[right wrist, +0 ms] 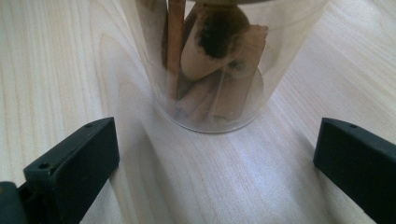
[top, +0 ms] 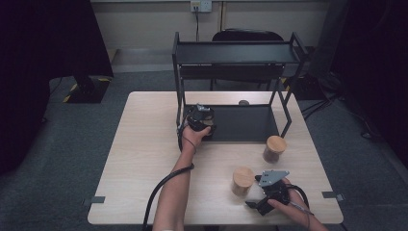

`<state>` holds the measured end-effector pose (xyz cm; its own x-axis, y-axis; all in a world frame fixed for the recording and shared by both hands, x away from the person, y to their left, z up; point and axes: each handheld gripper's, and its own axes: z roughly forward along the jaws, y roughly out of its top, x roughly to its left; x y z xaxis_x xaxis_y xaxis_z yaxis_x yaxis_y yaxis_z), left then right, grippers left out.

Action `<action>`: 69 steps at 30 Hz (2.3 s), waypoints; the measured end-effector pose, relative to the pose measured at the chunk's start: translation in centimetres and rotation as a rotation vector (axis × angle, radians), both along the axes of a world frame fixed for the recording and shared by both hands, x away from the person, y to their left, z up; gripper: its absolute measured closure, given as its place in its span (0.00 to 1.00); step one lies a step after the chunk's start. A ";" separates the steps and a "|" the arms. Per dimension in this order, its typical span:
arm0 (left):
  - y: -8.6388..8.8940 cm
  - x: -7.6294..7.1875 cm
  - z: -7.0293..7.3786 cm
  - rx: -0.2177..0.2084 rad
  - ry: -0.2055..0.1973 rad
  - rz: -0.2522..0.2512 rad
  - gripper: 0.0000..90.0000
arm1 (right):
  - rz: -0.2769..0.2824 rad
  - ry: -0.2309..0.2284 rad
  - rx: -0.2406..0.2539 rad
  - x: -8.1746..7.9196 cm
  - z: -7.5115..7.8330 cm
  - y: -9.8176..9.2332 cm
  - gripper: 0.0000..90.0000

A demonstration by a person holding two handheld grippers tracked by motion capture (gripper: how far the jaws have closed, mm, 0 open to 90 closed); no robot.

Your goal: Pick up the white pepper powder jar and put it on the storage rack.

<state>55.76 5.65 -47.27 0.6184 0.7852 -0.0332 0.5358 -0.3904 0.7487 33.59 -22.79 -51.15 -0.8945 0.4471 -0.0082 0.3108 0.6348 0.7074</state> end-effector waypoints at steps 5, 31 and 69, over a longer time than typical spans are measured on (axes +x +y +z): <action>0.1 0.2 -0.1 0.001 -0.002 0.009 0.35 | 0.000 0.000 0.000 0.0 0.0 0.0 0.00; 0.2 0.9 -0.6 -0.023 -0.001 0.054 0.35 | 0.001 0.000 0.000 0.0 0.0 0.0 0.00; 0.7 -0.4 -0.3 -0.106 0.024 0.162 0.02 | 0.000 0.000 0.000 0.0 0.0 0.0 0.00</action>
